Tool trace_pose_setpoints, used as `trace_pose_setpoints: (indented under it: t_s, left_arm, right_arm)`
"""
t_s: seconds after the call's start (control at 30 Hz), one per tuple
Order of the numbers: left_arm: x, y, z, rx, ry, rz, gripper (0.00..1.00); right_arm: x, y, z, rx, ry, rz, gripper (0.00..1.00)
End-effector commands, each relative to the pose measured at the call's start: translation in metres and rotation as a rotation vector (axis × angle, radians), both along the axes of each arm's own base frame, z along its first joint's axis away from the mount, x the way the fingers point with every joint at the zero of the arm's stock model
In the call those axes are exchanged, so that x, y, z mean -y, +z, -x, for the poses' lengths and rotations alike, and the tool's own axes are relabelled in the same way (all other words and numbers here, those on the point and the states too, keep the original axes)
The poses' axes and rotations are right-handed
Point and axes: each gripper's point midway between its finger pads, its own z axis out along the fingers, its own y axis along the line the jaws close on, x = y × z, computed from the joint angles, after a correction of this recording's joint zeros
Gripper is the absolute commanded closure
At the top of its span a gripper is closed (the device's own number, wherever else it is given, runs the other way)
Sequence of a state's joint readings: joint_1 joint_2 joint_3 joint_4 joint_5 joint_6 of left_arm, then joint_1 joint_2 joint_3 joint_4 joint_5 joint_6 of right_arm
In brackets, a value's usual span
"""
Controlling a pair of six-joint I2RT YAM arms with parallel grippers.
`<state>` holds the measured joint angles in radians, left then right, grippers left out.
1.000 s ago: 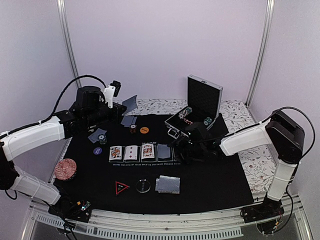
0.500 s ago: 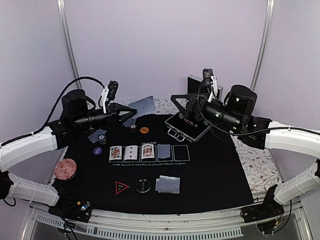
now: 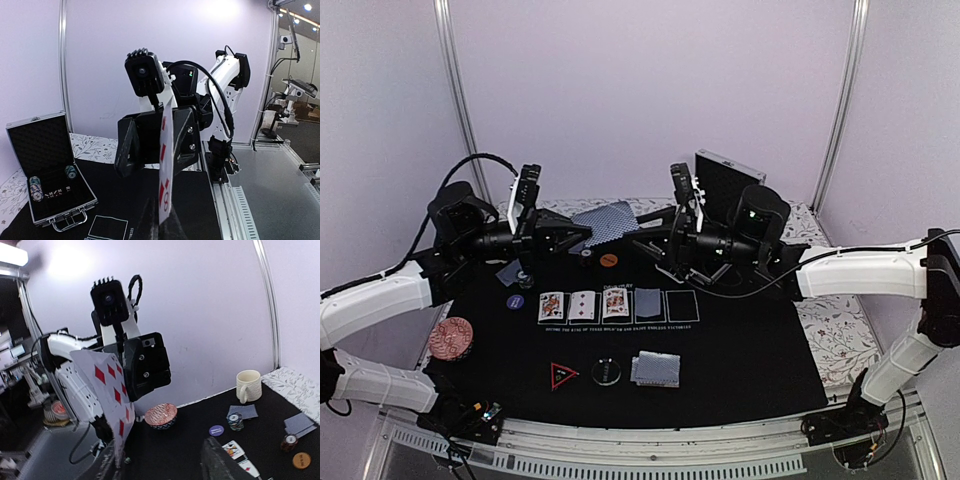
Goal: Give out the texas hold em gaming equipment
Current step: Pass from the left arm to the right
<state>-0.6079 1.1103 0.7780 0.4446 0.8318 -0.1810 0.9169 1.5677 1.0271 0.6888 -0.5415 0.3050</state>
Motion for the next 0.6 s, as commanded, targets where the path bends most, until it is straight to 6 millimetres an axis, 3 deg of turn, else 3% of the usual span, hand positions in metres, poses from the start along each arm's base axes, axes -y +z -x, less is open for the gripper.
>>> trace_pose_setpoints:
  t_s: [0.0,0.07,0.2,0.23,0.3,0.47,0.5,0.57]
  left_arm:
    - [0.001,-0.004,0.002,0.003,-0.024,0.001,1.00]
    - [0.001,-0.005,0.001,0.001,-0.024,-0.002,1.00]
    - [0.002,-0.007,0.000,-0.003,-0.024,-0.006,1.00]
    - [0.002,-0.008,0.000,-0.004,-0.024,-0.008,1.00]
    - [0.003,-0.009,0.000,-0.006,-0.026,-0.011,1.00]
    - [0.005,-0.013,0.000,-0.007,-0.032,-0.026,1.00]
    - [0.006,-0.013,-0.001,0.002,-0.030,-0.032,0.98]
    - [0.009,-0.018,-0.006,-0.007,-0.007,-0.054,0.66]
  right_arm:
    - [-0.004,0.028,0.015,0.046,0.081,-0.082,0.59]
    - [-0.004,0.028,0.015,0.045,0.085,-0.086,0.67]
    - [-0.004,0.030,0.014,0.053,0.077,-0.094,0.72]
    - [-0.004,0.031,0.014,0.056,0.080,-0.097,0.77]
    - [-0.006,0.032,0.014,0.058,0.085,-0.098,0.96]
    - [0.003,0.035,0.016,0.065,0.060,-0.083,0.98]
    - [0.006,0.033,0.016,0.067,0.049,-0.062,0.98]
    - [0.007,0.019,0.017,0.059,0.050,0.046,0.98]
